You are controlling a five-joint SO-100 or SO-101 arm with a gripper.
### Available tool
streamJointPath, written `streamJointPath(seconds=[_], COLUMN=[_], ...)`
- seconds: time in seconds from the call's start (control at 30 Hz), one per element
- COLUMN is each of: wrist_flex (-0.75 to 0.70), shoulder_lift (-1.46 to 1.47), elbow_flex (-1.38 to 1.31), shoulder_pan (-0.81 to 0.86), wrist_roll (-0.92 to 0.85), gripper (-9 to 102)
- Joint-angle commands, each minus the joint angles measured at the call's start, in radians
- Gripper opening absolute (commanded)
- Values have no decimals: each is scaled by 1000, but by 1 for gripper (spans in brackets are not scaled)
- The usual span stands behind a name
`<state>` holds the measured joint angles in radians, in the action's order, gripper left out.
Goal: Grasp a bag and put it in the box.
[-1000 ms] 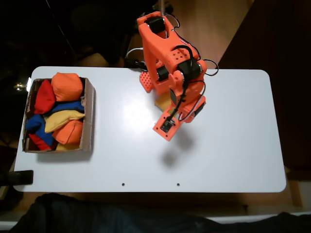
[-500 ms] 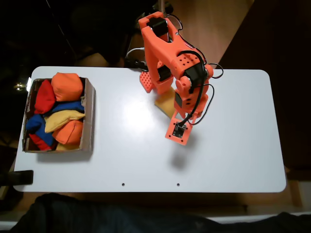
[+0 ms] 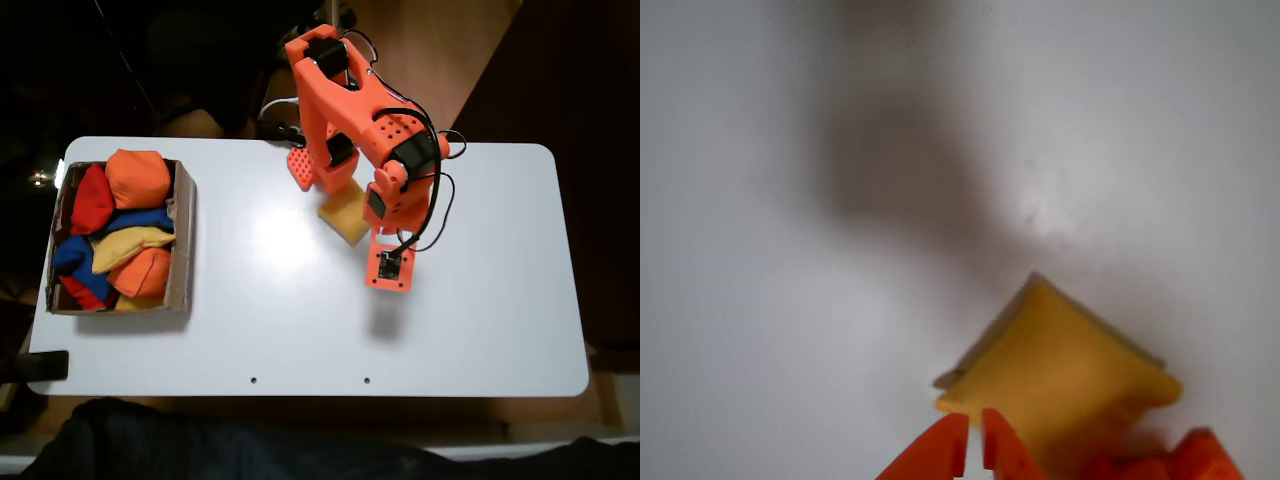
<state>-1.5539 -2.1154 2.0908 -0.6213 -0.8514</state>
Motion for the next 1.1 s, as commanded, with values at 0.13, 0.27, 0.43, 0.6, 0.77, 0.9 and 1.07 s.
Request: streamJointPath(seconds=[0.13,0.27,0.43,0.6,0.77,0.9,1.07], wrist_flex=[-72,-114,-150,-192,-227,-241,-253], shoulder_lift=[52,75,72,71,69,71,80], elbow_flex=[-32,-28,-31,-28,-25,-14,11], shoulder_pan=[-74,-97,-98,-100,-98,-100,-92], wrist_roll=[-107,-164,-218,-278,-331,-364,-407], gripper=[2,4,7,13,22,27,32])
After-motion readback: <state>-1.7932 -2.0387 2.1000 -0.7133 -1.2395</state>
